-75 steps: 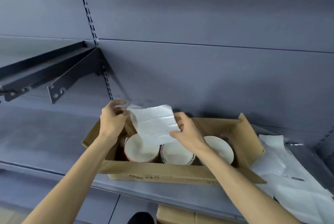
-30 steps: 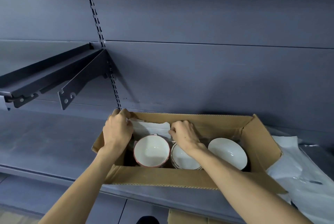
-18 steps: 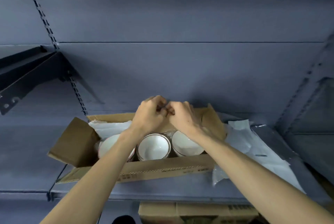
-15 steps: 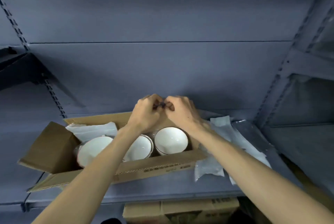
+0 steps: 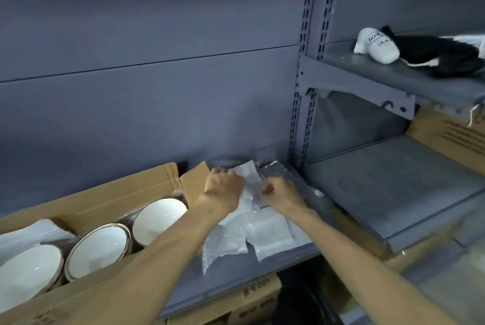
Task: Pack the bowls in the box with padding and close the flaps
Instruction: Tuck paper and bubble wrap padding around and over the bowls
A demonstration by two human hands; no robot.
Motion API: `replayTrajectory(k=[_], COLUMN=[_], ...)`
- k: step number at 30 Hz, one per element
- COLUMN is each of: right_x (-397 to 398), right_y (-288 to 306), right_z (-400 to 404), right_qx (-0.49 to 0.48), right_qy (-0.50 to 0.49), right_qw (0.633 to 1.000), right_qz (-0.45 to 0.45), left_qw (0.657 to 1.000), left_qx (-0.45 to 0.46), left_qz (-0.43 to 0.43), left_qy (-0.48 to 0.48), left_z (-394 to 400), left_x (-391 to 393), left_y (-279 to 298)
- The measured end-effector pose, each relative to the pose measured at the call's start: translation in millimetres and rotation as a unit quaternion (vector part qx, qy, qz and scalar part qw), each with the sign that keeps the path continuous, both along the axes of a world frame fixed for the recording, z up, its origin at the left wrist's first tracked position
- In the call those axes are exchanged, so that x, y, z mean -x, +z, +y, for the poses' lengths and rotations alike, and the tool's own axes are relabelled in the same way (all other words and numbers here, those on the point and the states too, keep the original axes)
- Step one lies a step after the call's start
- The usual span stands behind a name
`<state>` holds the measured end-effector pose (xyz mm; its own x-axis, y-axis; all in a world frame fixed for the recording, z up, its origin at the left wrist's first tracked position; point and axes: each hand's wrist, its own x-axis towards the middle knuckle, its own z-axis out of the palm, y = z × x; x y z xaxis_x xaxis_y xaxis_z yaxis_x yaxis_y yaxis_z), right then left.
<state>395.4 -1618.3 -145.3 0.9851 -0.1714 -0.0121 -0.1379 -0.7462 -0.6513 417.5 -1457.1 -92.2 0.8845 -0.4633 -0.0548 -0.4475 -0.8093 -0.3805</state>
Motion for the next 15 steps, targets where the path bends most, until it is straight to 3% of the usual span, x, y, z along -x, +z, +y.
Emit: replayTrajectory(k=[6,12,15], right_x=[-16,-30,-32], right_y=[-37,-39,-33], right_z=[4,19,20], right_qx=[-0.147,-0.250,-0.346], right_qy=[-0.014,-0.024,-0.059], right_qw=[0.988,0.968,0.936], right_qz=[0.040,0.002,-0.031], left_qw=[0.979,0.990,0.989], left_qx=[-0.127,-0.050,0.053], left_qz=[0.120,0.054,0.042], left_qy=[0.107,0.117,0.129], left_z=[-13,-4,-3], left_x=[-10,-8,-9], left_y=[-10,-31,-26])
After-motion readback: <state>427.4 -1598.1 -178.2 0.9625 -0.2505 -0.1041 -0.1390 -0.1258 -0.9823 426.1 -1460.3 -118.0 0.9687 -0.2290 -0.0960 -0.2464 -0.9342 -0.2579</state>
